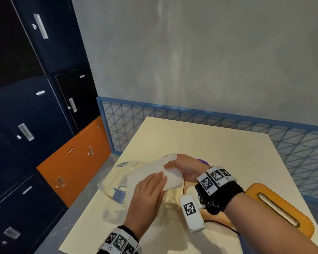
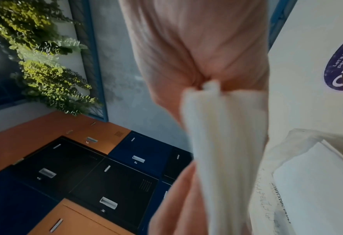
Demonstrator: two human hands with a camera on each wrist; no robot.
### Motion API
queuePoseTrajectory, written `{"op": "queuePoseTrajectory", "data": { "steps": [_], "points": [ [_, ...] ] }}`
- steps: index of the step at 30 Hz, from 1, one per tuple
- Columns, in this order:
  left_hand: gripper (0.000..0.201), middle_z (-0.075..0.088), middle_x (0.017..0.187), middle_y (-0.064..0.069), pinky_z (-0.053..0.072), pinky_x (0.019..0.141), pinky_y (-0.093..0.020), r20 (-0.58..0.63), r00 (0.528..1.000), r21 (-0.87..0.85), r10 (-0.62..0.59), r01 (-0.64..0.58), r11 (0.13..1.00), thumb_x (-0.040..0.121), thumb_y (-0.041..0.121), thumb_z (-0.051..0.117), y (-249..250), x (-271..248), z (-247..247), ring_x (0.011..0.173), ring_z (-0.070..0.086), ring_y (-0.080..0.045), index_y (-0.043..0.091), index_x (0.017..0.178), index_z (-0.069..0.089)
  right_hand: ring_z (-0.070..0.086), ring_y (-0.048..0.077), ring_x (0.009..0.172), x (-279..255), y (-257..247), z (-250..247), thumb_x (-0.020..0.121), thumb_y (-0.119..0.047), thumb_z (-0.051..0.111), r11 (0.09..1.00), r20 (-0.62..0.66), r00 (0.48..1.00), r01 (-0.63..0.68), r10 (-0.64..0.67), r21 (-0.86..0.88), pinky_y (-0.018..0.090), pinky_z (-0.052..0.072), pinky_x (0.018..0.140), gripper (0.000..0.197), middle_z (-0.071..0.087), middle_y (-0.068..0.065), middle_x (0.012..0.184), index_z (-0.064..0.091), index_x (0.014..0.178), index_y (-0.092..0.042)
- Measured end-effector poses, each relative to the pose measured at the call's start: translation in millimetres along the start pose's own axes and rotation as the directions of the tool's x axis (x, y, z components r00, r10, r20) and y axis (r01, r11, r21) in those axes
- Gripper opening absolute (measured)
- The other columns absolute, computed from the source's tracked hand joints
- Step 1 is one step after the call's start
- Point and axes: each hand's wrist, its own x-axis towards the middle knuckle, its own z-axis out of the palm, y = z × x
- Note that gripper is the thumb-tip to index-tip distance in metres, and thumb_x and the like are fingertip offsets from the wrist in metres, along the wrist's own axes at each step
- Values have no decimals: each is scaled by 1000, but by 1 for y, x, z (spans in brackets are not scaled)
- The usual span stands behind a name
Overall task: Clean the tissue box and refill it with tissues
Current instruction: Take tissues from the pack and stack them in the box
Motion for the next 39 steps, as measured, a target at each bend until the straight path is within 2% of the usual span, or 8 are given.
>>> {"op": "queuePoseTrajectory", "data": {
  "steps": [3, 6, 8, 11, 18, 25, 29, 39],
  "points": [
    [47, 27, 149, 12, 23, 111, -29, -100, 959, -244, -264, 234, 941, 94, 59, 22, 0, -10, -9, 139, 23, -8, 41, 136, 33, 57, 19, 83, 2, 0, 2, 91, 8, 43, 992, 13, 993, 117, -118, 47, 27, 46, 74, 21, 58, 9, 95, 53, 103, -6],
    [62, 20, 151, 10, 26, 111, -33, -6, 618, -685, -786, 571, 453, 87, 59, 41, -7, -5, -26, 141, 23, -14, 37, 142, 23, 58, 19, 89, -2, 0, 1, 90, 7, 46, 990, 39, 990, 130, -132, 55, 27, 49, 73, 31, 60, 7, 102, 51, 116, -10],
    [57, 39, 141, -4, 38, 103, -41, 301, 417, -807, -858, 590, 3, 92, 43, 49, -24, 0, -35, 129, 43, -25, 31, 143, 24, 58, 19, 90, -5, 0, 1, 90, 6, 47, 991, 79, 989, 124, -128, 53, 28, 50, 72, 34, 59, 7, 104, 52, 118, -12],
    [42, 63, 106, -7, 56, 72, -33, 638, 445, -743, -629, 570, -350, 94, 34, 50, -39, -1, -46, 88, 63, -22, 17, 133, 46, 58, 20, 93, -7, 3, 3, 89, 7, 48, 992, 127, 985, 109, -116, 67, 28, 51, 74, 34, 59, 7, 107, 54, 115, -14],
    [50, 53, 130, -4, 51, 76, -37, 694, 437, -679, -572, 661, -319, 88, 41, 55, -43, 0, -49, 114, 54, -26, 26, 134, 41, 57, 23, 94, -3, 14, 8, 80, 6, 55, 982, 136, 978, 138, -156, 133, 30, 53, 77, 35, 58, 9, 108, 58, 107, -17],
    [26, 76, 88, -13, 55, 80, -45, 744, 530, -657, -407, 473, -586, 94, 35, 45, -24, 3, -44, 85, 70, -29, 17, 103, 61, 58, 24, 95, -3, 7, 10, 72, 0, 58, 972, 182, 970, 126, -163, 197, 30, 56, 74, 37, 60, 8, 107, 60, 105, -18],
    [50, 75, 89, -15, 59, 55, -37, 694, 550, -717, -465, 465, -520, 70, 23, 75, -32, -1, -41, 74, 73, -27, 7, 115, 59, 57, 25, 94, -8, 10, 5, 79, 4, 58, 974, 127, 980, 131, -155, 184, 35, 53, 77, 35, 58, 9, 107, 59, 105, -20],
    [32, 68, 109, -8, 49, 94, -47, 450, 610, -848, -652, 521, -98, 84, 16, 67, -48, 5, -48, 99, 63, -27, 17, 115, 58, 56, 29, 103, 4, 25, -5, 80, 12, 57, 885, -134, 959, 281, -249, 371, 38, 54, 77, 57, 55, 12, 115, 52, 126, -21]
  ]
}}
